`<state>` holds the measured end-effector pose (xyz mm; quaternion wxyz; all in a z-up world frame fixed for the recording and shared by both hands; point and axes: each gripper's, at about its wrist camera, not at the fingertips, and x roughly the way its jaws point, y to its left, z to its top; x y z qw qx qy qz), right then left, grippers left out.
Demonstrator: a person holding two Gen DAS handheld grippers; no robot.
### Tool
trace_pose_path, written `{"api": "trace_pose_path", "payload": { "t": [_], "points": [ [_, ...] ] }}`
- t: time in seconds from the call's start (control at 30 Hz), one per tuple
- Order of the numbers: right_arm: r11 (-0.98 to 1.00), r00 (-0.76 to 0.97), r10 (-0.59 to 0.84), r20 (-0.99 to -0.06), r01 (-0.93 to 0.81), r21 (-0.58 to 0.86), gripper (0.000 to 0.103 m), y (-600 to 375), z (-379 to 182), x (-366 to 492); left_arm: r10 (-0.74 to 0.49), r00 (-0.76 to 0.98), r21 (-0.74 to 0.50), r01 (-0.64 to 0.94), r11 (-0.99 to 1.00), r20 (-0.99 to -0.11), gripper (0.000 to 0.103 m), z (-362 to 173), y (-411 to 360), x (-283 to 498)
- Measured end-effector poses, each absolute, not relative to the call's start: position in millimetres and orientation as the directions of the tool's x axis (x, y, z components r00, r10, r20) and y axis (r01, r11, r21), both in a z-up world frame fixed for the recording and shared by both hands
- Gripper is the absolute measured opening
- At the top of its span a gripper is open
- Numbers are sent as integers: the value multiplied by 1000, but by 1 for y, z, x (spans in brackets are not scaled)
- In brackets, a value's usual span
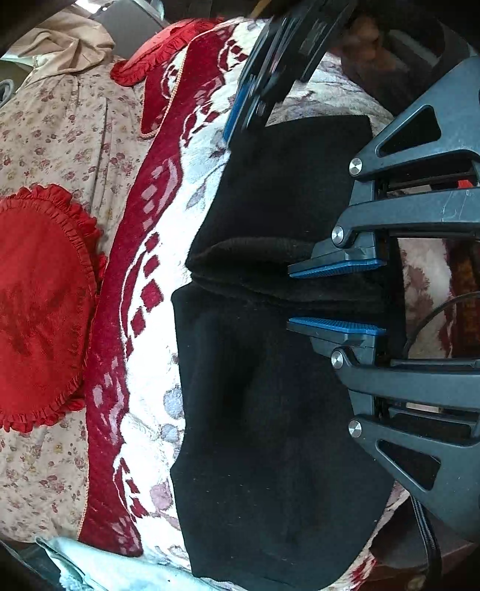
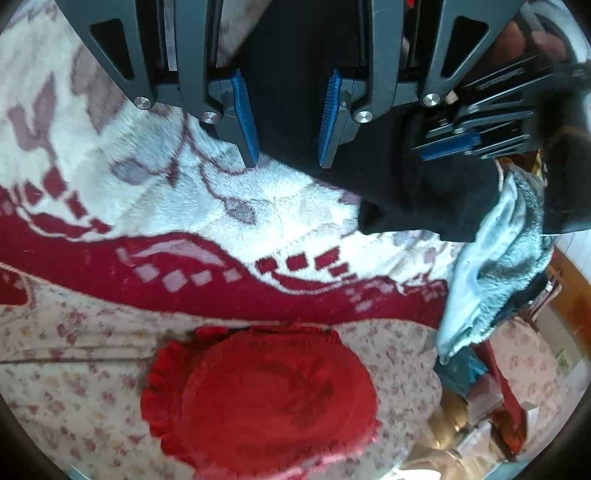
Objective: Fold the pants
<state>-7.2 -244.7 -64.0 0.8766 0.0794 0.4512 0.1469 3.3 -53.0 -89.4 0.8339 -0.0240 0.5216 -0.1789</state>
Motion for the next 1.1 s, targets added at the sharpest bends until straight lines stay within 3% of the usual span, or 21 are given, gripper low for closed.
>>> {"api": "trace_pose_path", "payload": {
  "t": [0.3, 0.67, 0.87, 1.1],
  "points": [
    [948, 487, 307, -818, -234, 217, 33, -222, -91, -32, -326, 400, -237, 257, 937, -857, 20, -91, -52, -4],
    [940, 518, 322, -793, -275, 202, 33, -197, -60, -11, -291, 453, -208, 223, 952, -843, 19, -74, -31, -14],
    [942, 483, 298, -823, -290, 170, 33, -172, -77, 16, -263, 474, -201, 177, 963, -840, 40, -72, -11, -14],
    [944, 472, 290, -832, -283, 169, 33, -169, -80, 24, -226, 488, -194, 116, 974, -843, 42, -71, 9, -11]
  ]
}}
